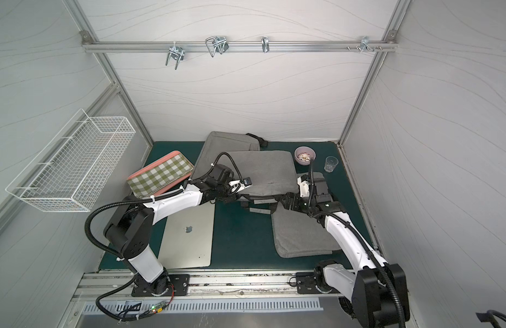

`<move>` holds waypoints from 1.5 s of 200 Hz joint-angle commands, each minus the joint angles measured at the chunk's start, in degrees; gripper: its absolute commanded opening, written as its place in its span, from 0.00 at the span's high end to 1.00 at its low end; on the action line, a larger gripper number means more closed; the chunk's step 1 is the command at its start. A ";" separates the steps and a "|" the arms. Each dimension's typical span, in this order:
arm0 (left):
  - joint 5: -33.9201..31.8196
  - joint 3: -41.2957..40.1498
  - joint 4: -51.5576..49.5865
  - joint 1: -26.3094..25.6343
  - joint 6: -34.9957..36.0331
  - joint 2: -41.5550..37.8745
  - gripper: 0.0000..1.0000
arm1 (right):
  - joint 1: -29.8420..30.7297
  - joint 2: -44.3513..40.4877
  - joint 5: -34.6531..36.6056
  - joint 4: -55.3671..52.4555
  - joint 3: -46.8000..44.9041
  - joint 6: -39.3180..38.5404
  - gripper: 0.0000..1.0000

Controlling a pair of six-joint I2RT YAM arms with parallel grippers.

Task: Open the zippered laptop bag and take out the laptop
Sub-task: Open the bag flap on the zippered laptop bag.

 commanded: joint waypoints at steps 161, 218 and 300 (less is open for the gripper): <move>-1.86 9.10 2.39 -0.31 -9.49 -3.83 1.00 | 1.24 -1.06 -5.75 12.21 -4.88 26.39 0.14; -3.84 15.49 2.44 0.72 -20.70 -3.32 1.00 | 7.49 -1.94 1.91 24.11 -9.24 42.14 0.23; -3.00 16.11 5.12 1.72 -34.41 -4.93 1.00 | 16.23 11.10 13.93 45.24 -9.42 57.94 0.46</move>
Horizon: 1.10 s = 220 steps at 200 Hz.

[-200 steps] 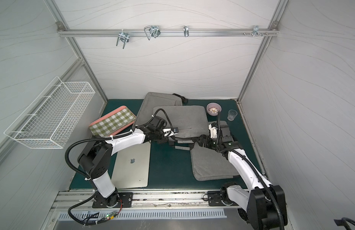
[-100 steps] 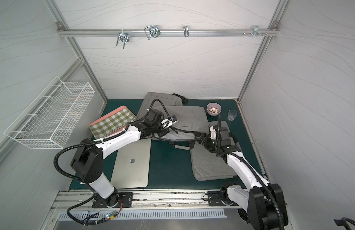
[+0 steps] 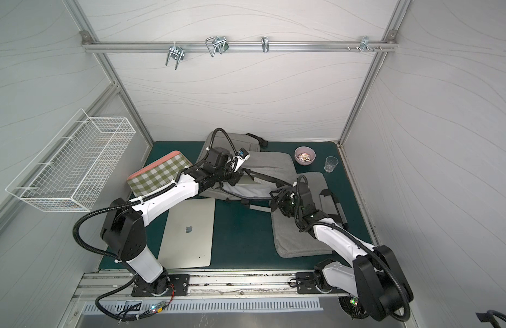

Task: Open the zippered laptop bag and take out the laptop
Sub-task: Open the bag flap on the zippered laptop bag, then take out the laptop from the zippered laptop bag.

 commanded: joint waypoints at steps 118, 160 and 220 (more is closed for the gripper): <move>5.05 3.79 7.19 1.98 -14.62 -2.58 1.00 | 5.31 28.46 9.67 23.99 11.04 18.94 0.50; 7.56 3.22 7.93 2.44 -15.22 -2.14 1.00 | 6.25 35.27 11.33 31.60 12.73 23.20 0.49; 9.80 2.18 7.74 2.49 -15.40 -1.96 1.00 | 8.22 43.00 13.22 40.87 16.35 28.94 0.49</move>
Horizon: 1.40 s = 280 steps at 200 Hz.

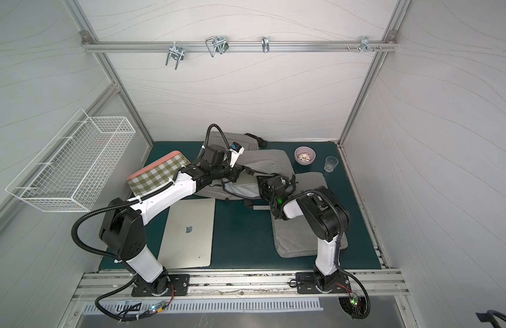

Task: Open the zippered laptop bag and take out the laptop
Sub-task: Take out the laptop from the zippered laptop bag.

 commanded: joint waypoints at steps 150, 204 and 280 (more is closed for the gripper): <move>9.00 -1.33 7.82 3.19 -4.92 -1.65 1.00 | 1.41 11.75 -0.54 14.50 5.84 7.04 0.77; 8.54 -1.22 8.09 4.07 -4.68 -1.00 1.00 | 1.28 7.68 -2.10 14.24 2.66 3.34 0.97; 5.59 -0.15 7.85 3.84 -3.62 1.35 1.00 | 5.04 -8.64 0.03 2.50 -5.67 -0.39 1.00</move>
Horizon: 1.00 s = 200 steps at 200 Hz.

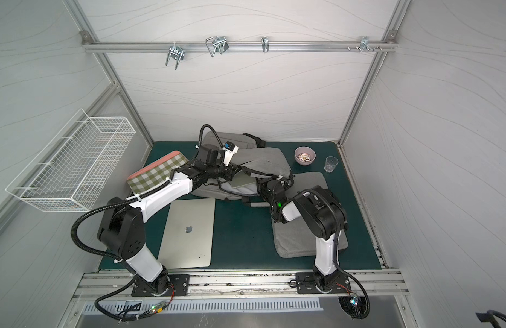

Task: Open the zippered laptop bag and take out the laptop
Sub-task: Take out the laptop from the zippered laptop bag.

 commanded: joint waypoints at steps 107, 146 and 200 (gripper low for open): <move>-3.91 2.16 4.13 -1.43 1.83 2.34 1.00 | 9.50 -29.35 3.94 -23.64 -11.11 -0.57 1.00; -4.51 1.94 5.17 -1.40 0.94 2.60 1.00 | 9.16 -37.17 2.65 -24.77 -15.11 -5.31 1.00; -5.04 2.08 5.31 -1.34 0.70 3.66 1.00 | 5.51 -50.28 -6.26 -38.41 -14.59 -16.26 1.00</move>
